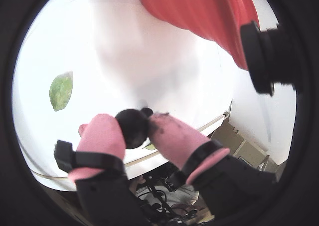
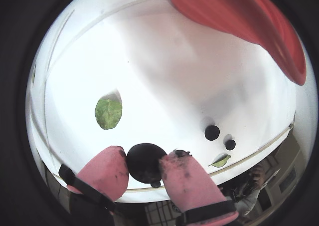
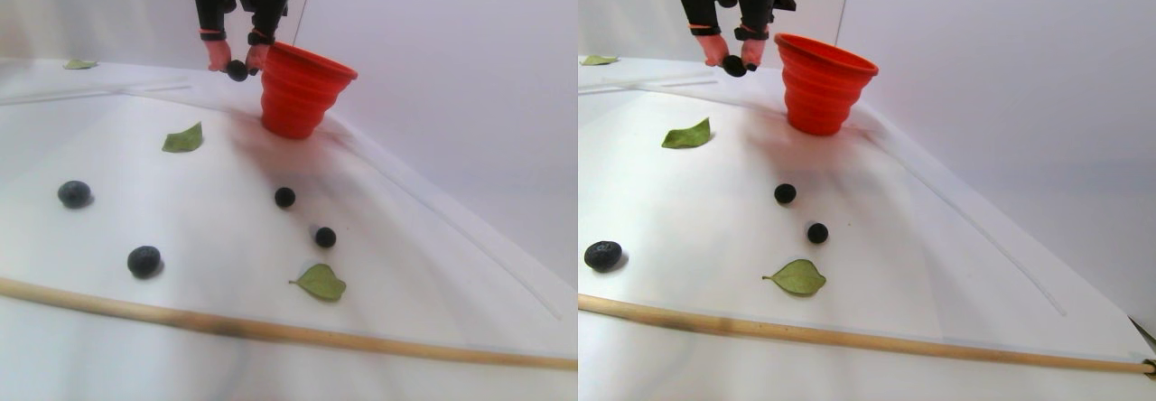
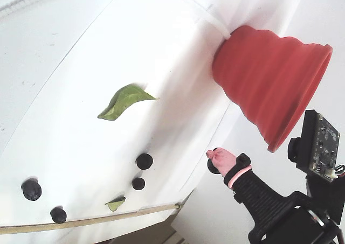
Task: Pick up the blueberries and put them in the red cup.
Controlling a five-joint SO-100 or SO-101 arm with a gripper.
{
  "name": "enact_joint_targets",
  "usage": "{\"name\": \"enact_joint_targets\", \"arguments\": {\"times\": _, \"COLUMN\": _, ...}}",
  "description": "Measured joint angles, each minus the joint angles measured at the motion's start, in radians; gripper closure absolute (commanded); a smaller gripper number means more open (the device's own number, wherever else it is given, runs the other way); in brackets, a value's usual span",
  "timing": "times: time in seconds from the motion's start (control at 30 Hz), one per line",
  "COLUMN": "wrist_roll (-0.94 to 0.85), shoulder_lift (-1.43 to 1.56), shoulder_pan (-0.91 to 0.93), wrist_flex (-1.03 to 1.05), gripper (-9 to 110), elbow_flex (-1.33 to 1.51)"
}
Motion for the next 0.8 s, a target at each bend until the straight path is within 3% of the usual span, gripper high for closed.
{"name": "enact_joint_targets", "arguments": {"times": 0.8, "wrist_roll": -0.025, "shoulder_lift": -0.017, "shoulder_pan": 0.054, "wrist_flex": 0.081, "gripper": 89, "elbow_flex": -0.225}}
